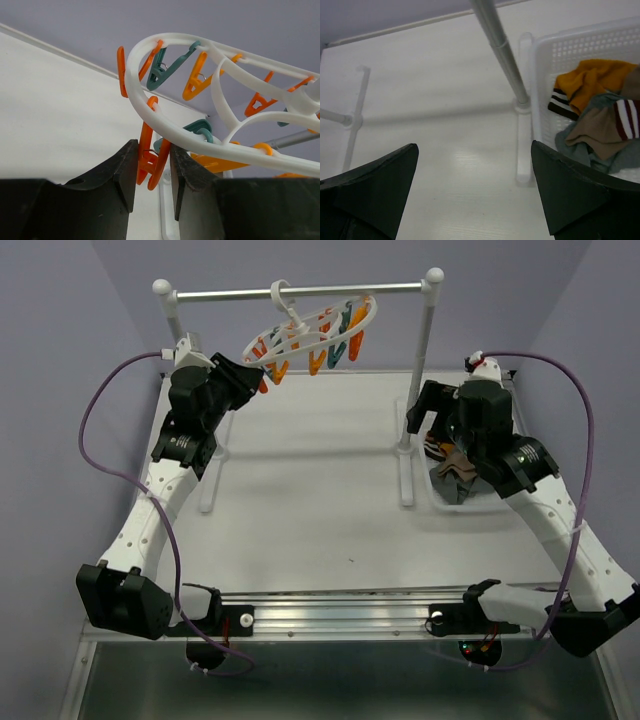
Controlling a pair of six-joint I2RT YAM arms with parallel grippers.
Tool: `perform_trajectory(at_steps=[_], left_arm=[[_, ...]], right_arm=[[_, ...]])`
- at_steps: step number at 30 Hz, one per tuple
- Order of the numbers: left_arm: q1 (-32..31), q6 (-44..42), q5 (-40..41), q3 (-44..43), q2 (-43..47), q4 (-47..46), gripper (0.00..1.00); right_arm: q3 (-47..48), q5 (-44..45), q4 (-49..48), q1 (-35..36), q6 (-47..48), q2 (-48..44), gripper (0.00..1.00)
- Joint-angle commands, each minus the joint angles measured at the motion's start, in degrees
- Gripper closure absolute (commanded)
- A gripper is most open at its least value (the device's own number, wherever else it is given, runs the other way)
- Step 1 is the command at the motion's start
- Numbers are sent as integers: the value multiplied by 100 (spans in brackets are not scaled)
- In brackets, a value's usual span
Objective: Clip the socks to the hanger
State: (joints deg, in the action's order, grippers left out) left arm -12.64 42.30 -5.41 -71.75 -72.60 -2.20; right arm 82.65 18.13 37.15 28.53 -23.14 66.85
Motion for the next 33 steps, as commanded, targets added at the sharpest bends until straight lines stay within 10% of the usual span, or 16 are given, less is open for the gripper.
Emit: perform_trajectory(at_steps=[1, 13, 33], left_arm=[[43, -3, 207, -182, 79, 105, 100], [43, 59, 356, -138, 158, 70, 100], [43, 76, 462, -156, 123, 53, 100]], right_arm=[[-327, 930, 460, -374, -578, -75, 0], [-619, 165, 136, -3053, -1068, 1620, 0], [-3580, -1760, -3028, -4418, -4102, 1093, 20]])
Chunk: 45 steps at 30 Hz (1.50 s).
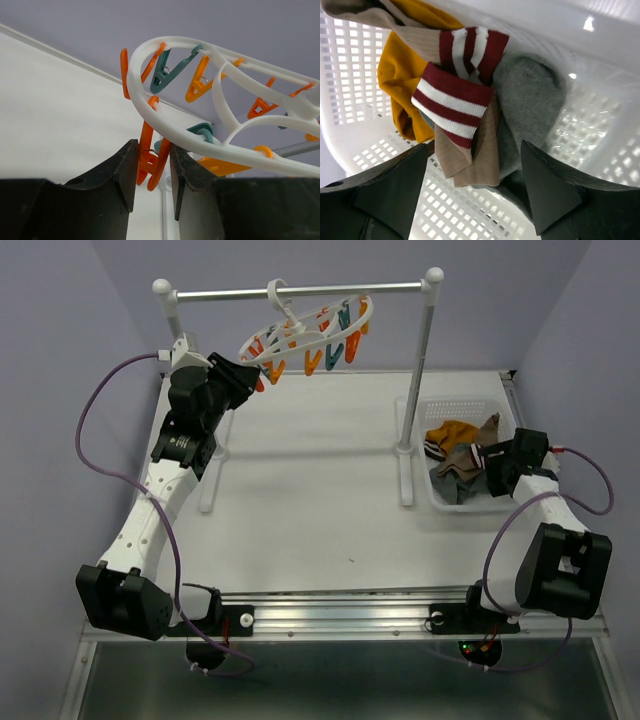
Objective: Clip the socks to the hanger
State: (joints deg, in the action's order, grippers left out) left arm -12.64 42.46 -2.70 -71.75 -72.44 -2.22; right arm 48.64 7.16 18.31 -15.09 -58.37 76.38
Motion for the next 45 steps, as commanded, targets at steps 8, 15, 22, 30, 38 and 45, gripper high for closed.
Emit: perform_trajectory(at_steps=[8, 15, 22, 30, 38, 45], left_arm=[[43, 35, 200, -182, 99, 20, 100], [43, 61, 147, -182, 55, 20, 100], [43, 61, 182, -173, 108, 20, 100], [43, 87, 164, -155, 125, 2, 100], [43, 96, 173, -112, 187, 2, 100], [43, 131, 208, -68, 231, -15, 100]], right_arm=[[-582, -997, -2239, -108, -1142, 369, 30], [-760, -733, -2551, -108, -887, 325, 34], [-743, -312, -2665, -108, -791, 509, 37], [-663, -136, -2894, -108, -851, 790, 46], [-514, 171, -3131, -108, -133, 958, 66], [-522, -73, -3403, -108, 896, 554, 82]])
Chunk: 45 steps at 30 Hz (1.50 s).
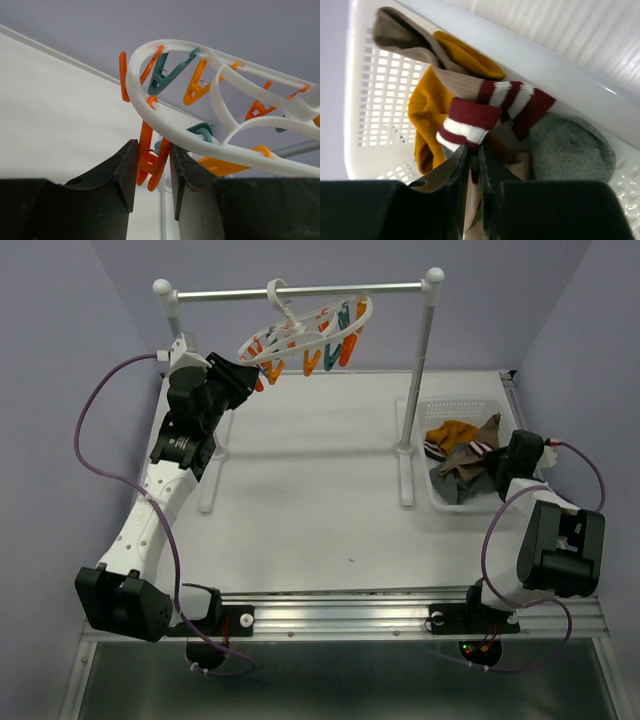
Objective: Clip the socks to the hanger
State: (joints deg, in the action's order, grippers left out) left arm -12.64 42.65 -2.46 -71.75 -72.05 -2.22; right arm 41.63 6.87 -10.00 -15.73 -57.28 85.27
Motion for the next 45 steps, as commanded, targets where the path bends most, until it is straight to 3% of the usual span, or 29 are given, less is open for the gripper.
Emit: perform_trajectory(at_steps=[1, 6, 11, 16, 17, 23, 26, 27, 31, 40, 42, 45], left_arm=[[43, 112, 167, -68, 183, -24, 100], [43, 129, 376, -6, 253, -15, 100], [43, 155, 378, 29, 306, -59, 100], [43, 287, 422, 73, 288, -95, 100], [43, 340, 396, 64, 279, -103, 100], [43, 402, 290, -6, 148, -95, 100], [34, 445, 272, -50, 77, -77, 100], [34, 472, 272, -59, 69, -68, 100], [34, 542, 98, -85, 16, -51, 100], [34, 955, 184, -208, -72, 213, 100], [34, 1008, 184, -217, -81, 213, 100], [34, 1017, 184, -191, -64, 213, 100]], right_arm=[[170, -159, -712, -45, 1127, -406, 84], [232, -1231, -907, -45, 2166, -1064, 99], [512, -2486, -838, 201, 3754, -1671, 99], [1029, -2893, -232, 877, 5154, -2260, 99], [1162, -3024, 205, 1183, 5783, -2383, 99], [1970, -4326, 1401, 2335, 7666, -2446, 99], [2575, -4029, 2139, 3310, 8493, -2113, 99], [2709, -3627, 2299, 3870, 8696, -1868, 99], [3132, -2421, 2468, 5023, 9339, -1244, 99], [2535, -496, -712, 6327, 9454, -565, 99], [2403, -564, -1336, 6380, 9210, -424, 99], [2683, -835, -1514, 6380, 8402, -162, 99]])
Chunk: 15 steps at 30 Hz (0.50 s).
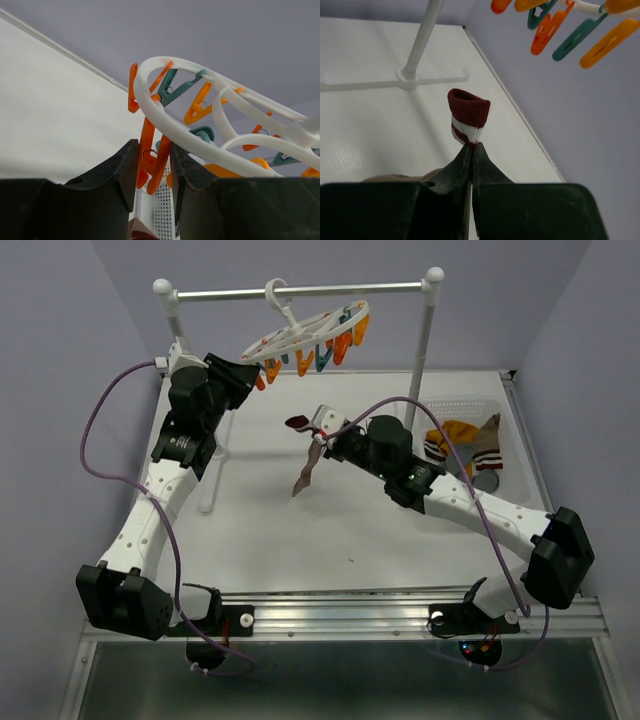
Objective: Clip the socks to the hanger
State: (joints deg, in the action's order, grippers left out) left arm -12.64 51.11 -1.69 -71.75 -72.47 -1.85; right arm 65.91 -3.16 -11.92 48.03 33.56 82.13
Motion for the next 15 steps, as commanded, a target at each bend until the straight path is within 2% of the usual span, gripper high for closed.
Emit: perform_trajectory(at_steps=[1, 5, 7, 9, 10, 15], left_arm=[[34, 162, 108, -182, -4, 176, 100], [34, 188, 299, -199, 57, 369, 100], [34, 241, 354, -217, 75, 457, 100], [43, 294, 433, -270, 75, 571, 100], [34, 311, 459, -313, 75, 615, 100], [34, 514, 547, -402, 49, 914, 100]], right_arm=[[317, 79, -1339, 5, -867, 207, 99], [510, -193, -1523, 5, -1703, 523, 99], [528, 42, -1777, 5, -1835, 724, 99], [520, 454, -2259, 5, -1590, 874, 99], [476, 979, -2619, 5, -1485, 980, 99], [554, 1581, -3412, 127, -843, 1244, 99]])
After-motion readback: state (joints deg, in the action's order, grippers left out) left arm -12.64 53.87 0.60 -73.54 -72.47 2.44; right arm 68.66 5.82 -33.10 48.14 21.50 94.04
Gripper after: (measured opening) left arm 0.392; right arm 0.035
